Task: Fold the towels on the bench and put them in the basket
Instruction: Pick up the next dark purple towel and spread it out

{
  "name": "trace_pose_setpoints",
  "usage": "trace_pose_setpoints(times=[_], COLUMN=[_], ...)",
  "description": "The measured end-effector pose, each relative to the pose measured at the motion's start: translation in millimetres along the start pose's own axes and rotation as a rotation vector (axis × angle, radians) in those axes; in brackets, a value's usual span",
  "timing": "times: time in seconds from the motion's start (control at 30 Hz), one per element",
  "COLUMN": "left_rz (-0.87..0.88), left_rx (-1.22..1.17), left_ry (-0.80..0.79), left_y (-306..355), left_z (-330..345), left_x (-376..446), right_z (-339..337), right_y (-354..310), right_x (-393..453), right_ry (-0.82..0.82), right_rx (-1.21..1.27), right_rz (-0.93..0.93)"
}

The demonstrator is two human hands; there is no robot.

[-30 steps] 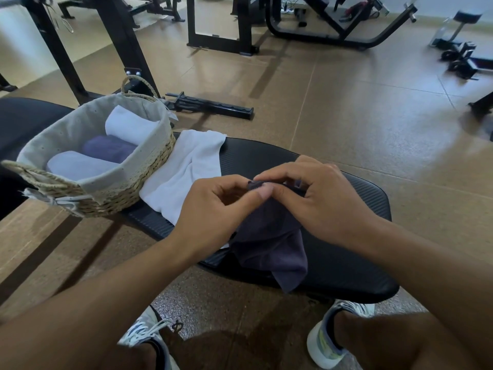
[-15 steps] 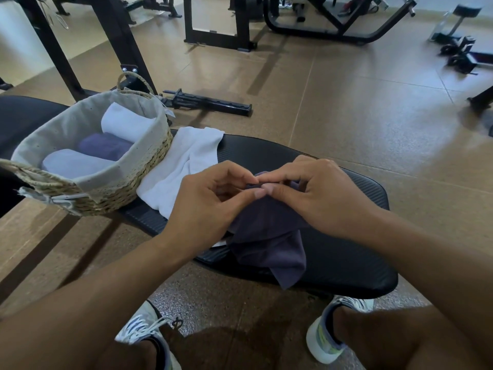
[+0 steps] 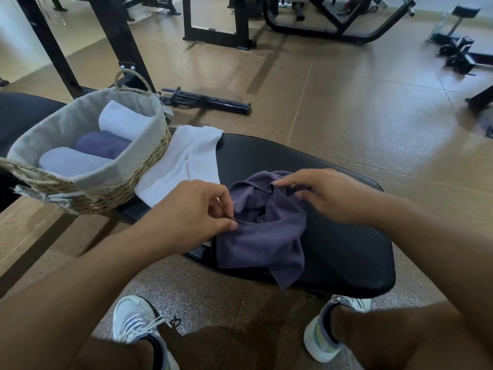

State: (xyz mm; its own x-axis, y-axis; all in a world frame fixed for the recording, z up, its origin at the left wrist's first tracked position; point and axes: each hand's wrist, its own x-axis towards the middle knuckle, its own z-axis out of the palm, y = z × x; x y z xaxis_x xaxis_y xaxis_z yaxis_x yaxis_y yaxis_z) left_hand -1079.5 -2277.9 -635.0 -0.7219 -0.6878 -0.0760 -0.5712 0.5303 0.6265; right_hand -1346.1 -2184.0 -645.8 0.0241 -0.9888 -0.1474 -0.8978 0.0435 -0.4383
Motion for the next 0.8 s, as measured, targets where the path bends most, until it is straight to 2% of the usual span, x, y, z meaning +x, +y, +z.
trace_pose_setpoints(times=[0.13,0.33,0.43,0.57,0.8], left_rz=[0.012,-0.003,0.000,-0.024,-0.134], left_rx=[0.016,-0.017,-0.003,-0.005,0.058], left_ry=[0.061,0.227,0.379,0.560,0.571], left_y=[0,-4,-8,-19,-47], left_z=[-2,-5,-11,-29,-33], left_x=[1,3,5,14,31], right_z=[3,-4,-10,-18,-28], right_y=[-12,-31,-54,-90,-111], right_x=[5,-3,-18,-41,-61], right_ry=[-0.092,-0.070,-0.013,-0.127,-0.077], right_rx=[-0.149,-0.456,-0.366,-0.259,-0.151], right_rz=[0.009,0.001,-0.178,-0.416,-0.582])
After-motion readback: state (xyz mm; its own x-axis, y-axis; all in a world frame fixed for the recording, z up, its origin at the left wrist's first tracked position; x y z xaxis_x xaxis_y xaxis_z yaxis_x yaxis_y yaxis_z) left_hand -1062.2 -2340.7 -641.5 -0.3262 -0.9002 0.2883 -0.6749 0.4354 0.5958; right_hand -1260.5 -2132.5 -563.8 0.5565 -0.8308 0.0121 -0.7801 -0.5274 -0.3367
